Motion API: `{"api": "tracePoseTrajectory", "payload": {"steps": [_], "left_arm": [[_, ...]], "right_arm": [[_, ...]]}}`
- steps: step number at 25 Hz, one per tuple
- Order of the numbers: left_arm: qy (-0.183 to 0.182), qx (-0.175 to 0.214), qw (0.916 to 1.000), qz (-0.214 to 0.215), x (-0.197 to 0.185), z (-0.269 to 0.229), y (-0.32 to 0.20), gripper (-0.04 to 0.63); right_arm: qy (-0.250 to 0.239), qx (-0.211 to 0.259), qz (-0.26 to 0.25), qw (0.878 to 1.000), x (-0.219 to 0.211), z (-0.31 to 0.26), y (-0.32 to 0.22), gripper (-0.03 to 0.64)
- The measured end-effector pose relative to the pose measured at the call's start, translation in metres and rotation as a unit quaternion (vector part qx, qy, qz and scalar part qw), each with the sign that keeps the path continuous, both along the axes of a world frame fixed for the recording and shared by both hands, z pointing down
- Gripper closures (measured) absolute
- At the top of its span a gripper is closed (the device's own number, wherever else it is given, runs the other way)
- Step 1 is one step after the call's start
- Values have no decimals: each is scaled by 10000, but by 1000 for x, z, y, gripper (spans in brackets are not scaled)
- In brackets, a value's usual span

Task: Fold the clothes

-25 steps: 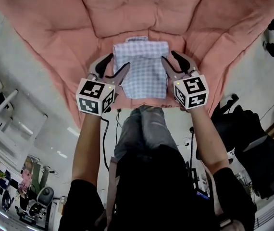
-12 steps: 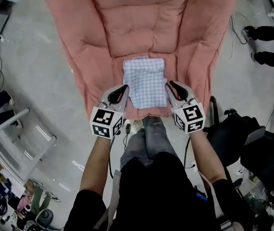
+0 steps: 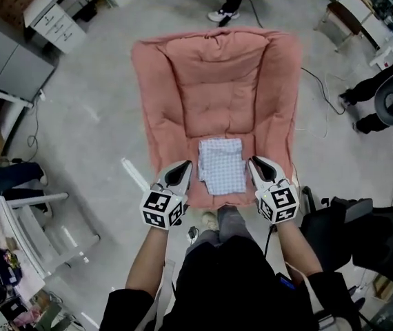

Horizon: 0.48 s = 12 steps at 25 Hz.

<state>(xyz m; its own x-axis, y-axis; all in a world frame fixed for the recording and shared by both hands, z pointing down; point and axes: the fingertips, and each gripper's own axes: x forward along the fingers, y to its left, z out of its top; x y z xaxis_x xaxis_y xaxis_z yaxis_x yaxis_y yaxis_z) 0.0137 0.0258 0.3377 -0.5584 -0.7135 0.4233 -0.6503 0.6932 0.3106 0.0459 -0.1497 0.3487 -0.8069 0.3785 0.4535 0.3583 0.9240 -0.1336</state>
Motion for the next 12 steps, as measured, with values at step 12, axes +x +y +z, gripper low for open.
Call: {"api": "tracePoseTrajectory", "payload": {"steps": [12], "left_arm": [[-837, 376, 9958, 37, 49, -122, 15, 588]], "right_arm": [[-1065, -67, -23, 9943, 36, -124, 28, 612]]}}
